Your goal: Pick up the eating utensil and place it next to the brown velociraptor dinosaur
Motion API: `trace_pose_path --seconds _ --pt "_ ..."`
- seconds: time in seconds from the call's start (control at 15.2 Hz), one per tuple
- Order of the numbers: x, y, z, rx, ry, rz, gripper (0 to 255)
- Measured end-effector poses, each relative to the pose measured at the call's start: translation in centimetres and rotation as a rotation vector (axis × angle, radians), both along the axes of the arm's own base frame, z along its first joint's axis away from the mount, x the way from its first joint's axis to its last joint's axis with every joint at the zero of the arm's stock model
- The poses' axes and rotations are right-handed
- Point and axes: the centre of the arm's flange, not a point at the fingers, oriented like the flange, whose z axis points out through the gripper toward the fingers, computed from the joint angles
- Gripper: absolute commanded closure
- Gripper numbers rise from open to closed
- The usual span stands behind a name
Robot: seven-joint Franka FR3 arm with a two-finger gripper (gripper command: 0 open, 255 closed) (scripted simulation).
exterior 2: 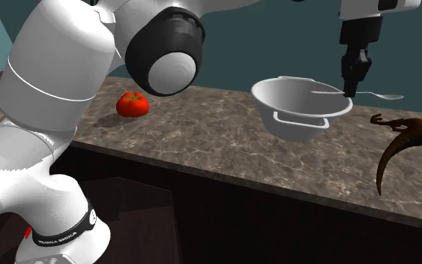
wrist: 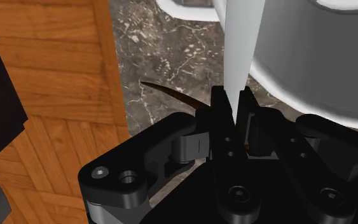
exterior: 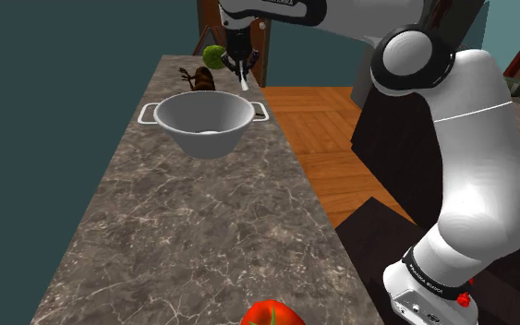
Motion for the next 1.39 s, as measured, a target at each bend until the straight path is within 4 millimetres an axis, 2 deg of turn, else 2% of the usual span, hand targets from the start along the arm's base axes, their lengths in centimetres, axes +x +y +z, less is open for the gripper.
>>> trace_pose_path --seconds 0.13,0.73,0.99,1.25,1.39 --pt "0.8 -0.6 -0.7 -0.001 0.004 -0.003 255" --pt "1.0 -0.8 -5.4 -0.001 0.003 -0.004 255" --pt "0.9 -1.4 -6.4 -0.010 -0.020 -0.012 255" --pt "1.2 -1.9 -7.8 -0.068 -0.038 -0.007 255" --pt "1.5 -2.3 -9.2 -0.120 -0.058 0.002 255"
